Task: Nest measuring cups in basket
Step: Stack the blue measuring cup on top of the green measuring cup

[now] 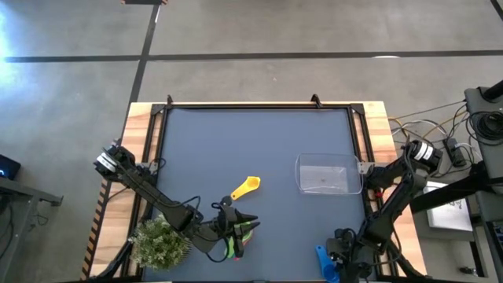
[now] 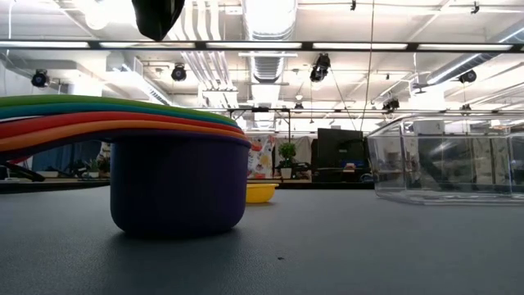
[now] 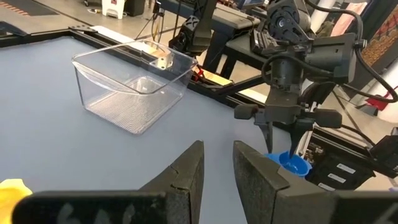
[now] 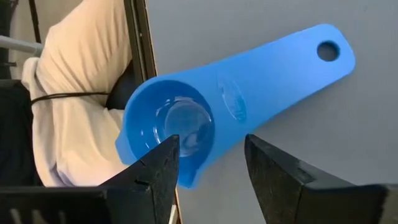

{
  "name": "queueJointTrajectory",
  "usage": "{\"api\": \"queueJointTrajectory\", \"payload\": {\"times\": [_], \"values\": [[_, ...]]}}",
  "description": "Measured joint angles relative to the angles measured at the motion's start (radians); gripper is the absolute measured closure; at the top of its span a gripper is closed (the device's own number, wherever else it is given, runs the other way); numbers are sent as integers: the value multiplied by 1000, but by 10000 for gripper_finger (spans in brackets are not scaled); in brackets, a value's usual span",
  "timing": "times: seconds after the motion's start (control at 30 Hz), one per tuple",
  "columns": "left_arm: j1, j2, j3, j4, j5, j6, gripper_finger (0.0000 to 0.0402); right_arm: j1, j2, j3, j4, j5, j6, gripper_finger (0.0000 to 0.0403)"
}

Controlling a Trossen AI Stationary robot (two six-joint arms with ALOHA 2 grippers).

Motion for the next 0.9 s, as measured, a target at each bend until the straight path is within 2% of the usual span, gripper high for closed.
{"api": "queueJointTrajectory", "payload": {"times": [0.27, 0.53, 0.67, 0.9], "values": [[0, 0, 0, -2, 0, -8, 334, 0, 48, 3, 1, -15, 0, 280], [0, 0, 0, 1, 0, -13, 334, -13, 47, 5, -20, -36, -86, 352], [0, 0, 0, 1, 2, -21, 334, -30, -4, 21, -120, -3, -200, 387], [3, 0, 0, 2, 22, 19, 334, -90, -51, 123, -371, 125, -423, 392]]}}
